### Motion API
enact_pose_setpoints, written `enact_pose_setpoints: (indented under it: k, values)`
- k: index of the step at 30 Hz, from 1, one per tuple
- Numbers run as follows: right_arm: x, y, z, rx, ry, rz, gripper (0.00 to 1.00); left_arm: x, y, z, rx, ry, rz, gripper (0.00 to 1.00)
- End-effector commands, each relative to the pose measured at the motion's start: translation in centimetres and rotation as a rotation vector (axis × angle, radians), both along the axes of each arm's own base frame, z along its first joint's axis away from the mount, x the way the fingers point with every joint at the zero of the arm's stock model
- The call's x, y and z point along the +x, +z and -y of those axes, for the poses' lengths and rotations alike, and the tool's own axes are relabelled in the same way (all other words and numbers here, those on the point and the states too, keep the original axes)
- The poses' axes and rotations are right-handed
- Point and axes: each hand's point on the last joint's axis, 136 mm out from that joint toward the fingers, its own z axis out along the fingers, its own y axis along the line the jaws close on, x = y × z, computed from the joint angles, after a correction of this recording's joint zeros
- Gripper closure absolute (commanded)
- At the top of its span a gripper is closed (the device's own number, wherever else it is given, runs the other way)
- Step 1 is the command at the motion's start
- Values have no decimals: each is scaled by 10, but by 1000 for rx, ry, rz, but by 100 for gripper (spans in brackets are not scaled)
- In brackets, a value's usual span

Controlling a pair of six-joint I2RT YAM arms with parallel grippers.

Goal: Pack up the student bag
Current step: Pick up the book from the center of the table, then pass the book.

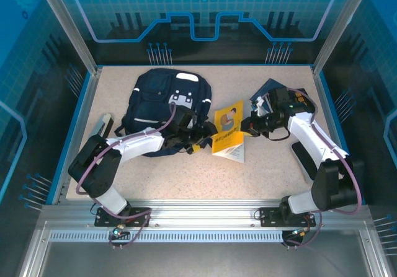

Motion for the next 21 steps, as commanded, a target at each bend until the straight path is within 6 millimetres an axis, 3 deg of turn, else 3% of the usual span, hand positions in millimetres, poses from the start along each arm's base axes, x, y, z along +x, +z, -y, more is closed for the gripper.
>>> enact_pose_setpoints:
  k: [1,8,15,18,21]
  values:
    - [7,52,-19,210,31,74,100,-3,27,13,-171,-28,28,1]
    - [9,45,-25,263,28,24,100,2,42,25,-347,-6,46,2]
    - [9,32,-22,266,9,-12,100,7,58,27,-430,21,79,11]
    - [11,25,-19,259,-4,-28,100,10,66,26,-455,30,95,19]
    - [11,15,-14,225,-16,-43,100,12,72,22,-450,42,125,43]
